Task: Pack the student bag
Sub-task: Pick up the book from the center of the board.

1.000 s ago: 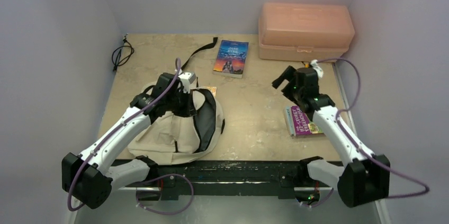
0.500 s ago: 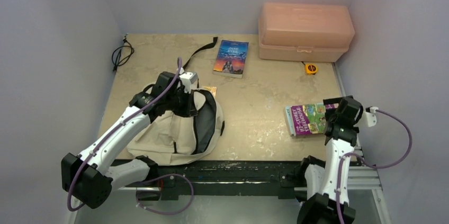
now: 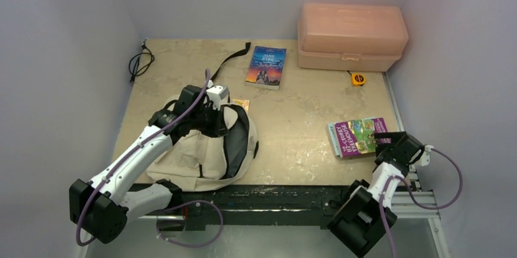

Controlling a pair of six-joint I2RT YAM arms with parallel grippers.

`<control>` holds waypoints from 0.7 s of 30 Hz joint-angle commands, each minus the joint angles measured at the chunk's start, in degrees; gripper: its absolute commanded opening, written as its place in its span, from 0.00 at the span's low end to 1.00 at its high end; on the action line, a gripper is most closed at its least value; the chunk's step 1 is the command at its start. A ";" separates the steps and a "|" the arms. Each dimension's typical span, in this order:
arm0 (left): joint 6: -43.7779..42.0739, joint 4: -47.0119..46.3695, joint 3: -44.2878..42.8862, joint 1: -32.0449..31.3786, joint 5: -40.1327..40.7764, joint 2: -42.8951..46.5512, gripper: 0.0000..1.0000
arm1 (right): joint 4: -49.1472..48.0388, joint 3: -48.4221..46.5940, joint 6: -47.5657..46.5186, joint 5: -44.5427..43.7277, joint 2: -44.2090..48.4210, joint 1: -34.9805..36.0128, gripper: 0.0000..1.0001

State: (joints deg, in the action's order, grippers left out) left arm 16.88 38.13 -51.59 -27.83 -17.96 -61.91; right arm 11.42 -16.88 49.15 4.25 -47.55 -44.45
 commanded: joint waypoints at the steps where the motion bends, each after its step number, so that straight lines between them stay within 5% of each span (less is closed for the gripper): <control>1: -0.55 -2.36 0.51 -0.55 -3.06 1.00 0.00 | -4.92 -0.46 -3.19 3.76 0.32 -1.14 0.99; 5: -0.53 -2.83 0.42 -0.60 -4.24 0.88 0.00 | -6.88 0.72 -3.02 5.88 -2.32 -1.32 0.99; 11: -0.79 -2.74 0.25 -0.56 -5.52 0.69 0.00 | -16.12 3.90 -4.22 11.29 -5.87 -1.43 0.82; 21: -1.14 -2.50 0.26 -0.56 -5.37 1.66 0.00 | -9.78 -0.08 -10.52 8.50 0.41 -1.43 0.07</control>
State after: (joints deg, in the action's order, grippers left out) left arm 16.86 37.36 -51.09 -27.90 -21.04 -61.89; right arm -2.35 -13.41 43.75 14.46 -49.25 -45.82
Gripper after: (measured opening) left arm 0.019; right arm 0.228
